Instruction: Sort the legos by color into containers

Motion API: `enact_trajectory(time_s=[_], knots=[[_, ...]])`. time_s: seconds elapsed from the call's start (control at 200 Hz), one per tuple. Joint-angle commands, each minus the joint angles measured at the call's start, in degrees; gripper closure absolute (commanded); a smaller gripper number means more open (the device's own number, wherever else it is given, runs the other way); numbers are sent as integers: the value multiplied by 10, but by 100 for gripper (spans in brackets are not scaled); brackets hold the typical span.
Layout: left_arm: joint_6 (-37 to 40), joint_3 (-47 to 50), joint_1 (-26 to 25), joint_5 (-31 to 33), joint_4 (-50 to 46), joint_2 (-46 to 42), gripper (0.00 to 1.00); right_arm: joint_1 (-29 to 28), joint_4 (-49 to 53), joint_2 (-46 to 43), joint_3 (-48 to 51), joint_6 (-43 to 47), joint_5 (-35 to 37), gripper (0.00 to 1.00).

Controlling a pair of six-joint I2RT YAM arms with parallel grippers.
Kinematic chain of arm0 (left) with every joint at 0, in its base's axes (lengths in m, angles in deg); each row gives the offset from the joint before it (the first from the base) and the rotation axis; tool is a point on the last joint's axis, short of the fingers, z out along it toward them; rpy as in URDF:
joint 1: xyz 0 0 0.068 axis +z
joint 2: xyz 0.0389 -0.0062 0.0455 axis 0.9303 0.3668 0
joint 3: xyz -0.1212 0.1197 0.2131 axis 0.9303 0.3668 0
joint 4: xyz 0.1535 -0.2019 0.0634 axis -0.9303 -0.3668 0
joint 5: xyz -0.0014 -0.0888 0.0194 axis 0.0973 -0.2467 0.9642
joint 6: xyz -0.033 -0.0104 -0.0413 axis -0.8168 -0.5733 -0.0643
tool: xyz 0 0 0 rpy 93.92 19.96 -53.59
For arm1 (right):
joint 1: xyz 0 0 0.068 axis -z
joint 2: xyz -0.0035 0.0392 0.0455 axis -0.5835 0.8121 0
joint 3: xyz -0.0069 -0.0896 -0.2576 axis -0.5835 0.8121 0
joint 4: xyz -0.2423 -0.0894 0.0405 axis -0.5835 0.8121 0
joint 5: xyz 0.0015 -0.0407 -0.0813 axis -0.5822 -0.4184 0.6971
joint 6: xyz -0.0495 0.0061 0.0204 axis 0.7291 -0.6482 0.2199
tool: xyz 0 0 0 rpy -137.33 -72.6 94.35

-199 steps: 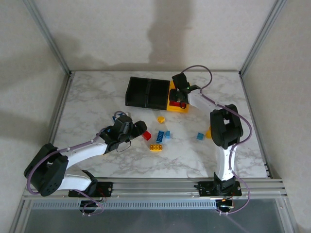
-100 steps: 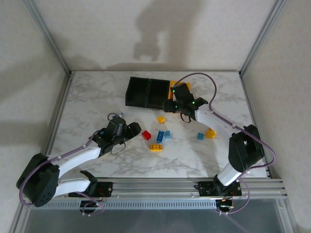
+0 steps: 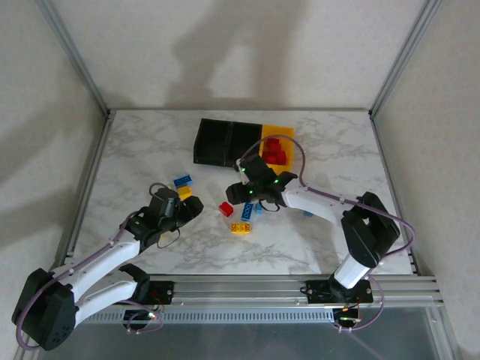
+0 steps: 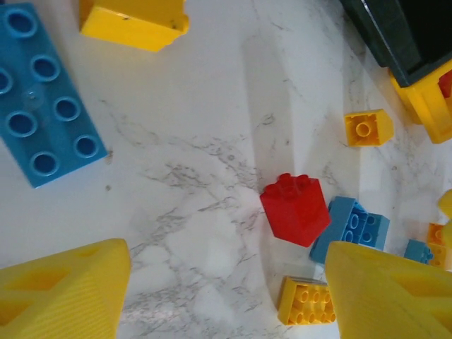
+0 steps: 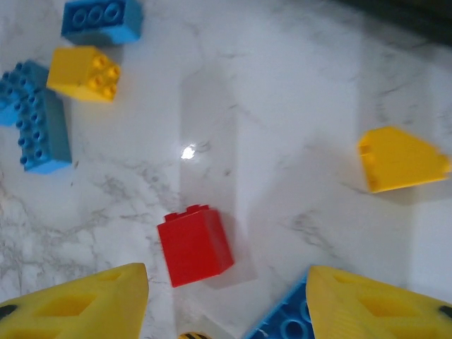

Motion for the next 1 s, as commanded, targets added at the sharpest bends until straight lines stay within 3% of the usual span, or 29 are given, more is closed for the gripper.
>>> enact_trajectory(time_s=[0.0, 0.591, 0.811, 0.996], knots=[[-5, 8, 7, -15, -28, -17, 27, -21, -19, 30, 6, -9, -5, 38], [-5, 23, 16, -21, -21, -35, 26, -66, -1, 137, -59, 7, 32, 40], [-9, 31, 17, -20, -14, -34, 27, -72, 0, 161, -68, 7, 40, 49], [-8, 32, 17, -19, -10, -29, 27, -72, -1, 163, -72, 6, 39, 64]])
